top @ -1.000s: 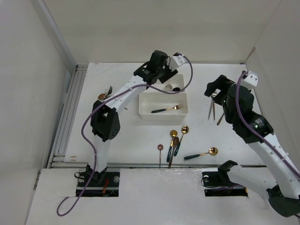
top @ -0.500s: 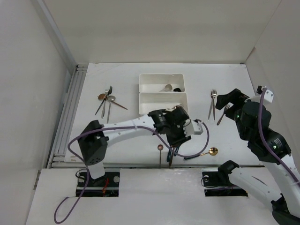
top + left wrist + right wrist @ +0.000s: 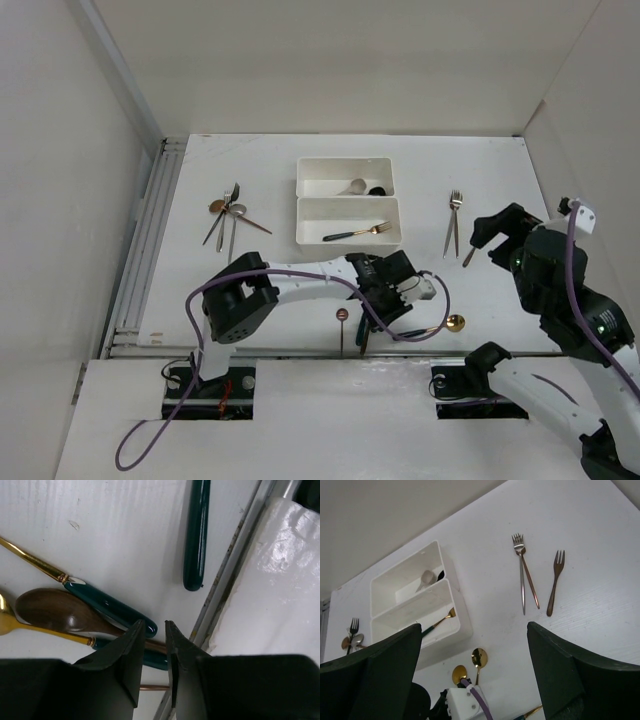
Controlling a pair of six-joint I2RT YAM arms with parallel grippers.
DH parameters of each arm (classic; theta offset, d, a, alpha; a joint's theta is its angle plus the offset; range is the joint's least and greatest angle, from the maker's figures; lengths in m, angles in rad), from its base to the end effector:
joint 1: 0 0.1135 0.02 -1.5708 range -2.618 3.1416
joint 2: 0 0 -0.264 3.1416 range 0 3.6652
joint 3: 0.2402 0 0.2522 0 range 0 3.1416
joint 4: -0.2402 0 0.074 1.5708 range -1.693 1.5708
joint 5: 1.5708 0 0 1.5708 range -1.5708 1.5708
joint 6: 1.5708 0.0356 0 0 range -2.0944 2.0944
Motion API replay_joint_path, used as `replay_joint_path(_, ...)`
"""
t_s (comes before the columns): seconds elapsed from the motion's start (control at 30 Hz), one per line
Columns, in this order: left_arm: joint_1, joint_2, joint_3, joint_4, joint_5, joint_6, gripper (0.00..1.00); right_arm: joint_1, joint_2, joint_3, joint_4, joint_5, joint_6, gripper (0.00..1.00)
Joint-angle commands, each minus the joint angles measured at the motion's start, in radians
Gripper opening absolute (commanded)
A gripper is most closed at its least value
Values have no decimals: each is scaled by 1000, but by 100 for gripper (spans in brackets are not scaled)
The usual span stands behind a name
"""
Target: Sort the eating utensils into containers
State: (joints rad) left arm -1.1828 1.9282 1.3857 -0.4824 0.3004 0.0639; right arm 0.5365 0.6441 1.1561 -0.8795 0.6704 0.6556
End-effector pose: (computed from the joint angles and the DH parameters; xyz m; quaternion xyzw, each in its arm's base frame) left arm 0.1451 -0.3828 0.1934 0.5886 0.7495 -0.2636 0.1494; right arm 0.0871 0.0260 0.4077 0.2322 0.7661 0.0756 0.5946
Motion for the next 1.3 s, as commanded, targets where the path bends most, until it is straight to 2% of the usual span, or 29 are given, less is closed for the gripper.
replay_joint_path(0.0, -1, 17, 15, 41, -4, -32, 20, -4, -49, 39, -21, 28, 6, 90)
replay_joint_path(0.33, -11, 84, 24, 53, -14, -30, 20, -4, -67, 39, -52, 55, 15, 90)
replay_joint_path(0.47, -11, 110, 33, 53, -73, -30, 20, -4, -58, 48, -52, 64, 15, 90)
replay_joint_path(0.63, -23, 14, 42, 44, -86, 13, 18, -4, -58, 48, -52, 73, 15, 90)
replay_joint_path(0.73, -23, -24, 42, 44, -110, 31, 28, -4, -58, 48, -52, 74, 15, 90)
replay_joint_path(0.83, -23, -34, 42, 44, -121, 31, 33, -4, -58, 48, -52, 74, 15, 90)
replay_joint_path(1.03, -2, -23, 33, 65, -135, 22, 36, -4, -58, 48, -52, 74, 15, 90)
replay_joint_path(1.27, 22, 48, 9, 76, -109, 31, 34, -4, -49, 57, -61, 74, 15, 90)
